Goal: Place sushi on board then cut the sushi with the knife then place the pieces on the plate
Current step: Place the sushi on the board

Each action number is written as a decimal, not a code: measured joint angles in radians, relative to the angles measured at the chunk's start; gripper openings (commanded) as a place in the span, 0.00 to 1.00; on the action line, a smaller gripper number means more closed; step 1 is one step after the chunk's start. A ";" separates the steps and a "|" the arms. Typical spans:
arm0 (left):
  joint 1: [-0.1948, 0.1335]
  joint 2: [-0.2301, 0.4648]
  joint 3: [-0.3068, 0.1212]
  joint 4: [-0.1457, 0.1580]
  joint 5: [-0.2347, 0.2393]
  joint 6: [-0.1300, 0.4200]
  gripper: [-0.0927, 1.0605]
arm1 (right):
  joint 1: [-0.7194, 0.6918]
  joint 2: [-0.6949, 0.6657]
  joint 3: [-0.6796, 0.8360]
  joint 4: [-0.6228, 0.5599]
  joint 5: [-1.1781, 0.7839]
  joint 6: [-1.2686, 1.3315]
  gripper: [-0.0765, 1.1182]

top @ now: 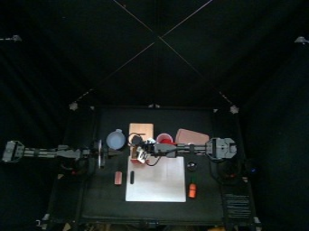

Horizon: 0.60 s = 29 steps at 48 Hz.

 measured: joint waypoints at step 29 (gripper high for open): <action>0.000 0.000 0.000 -0.002 0.000 0.000 0.18 | 0.023 0.002 -0.015 0.017 0.023 0.002 0.86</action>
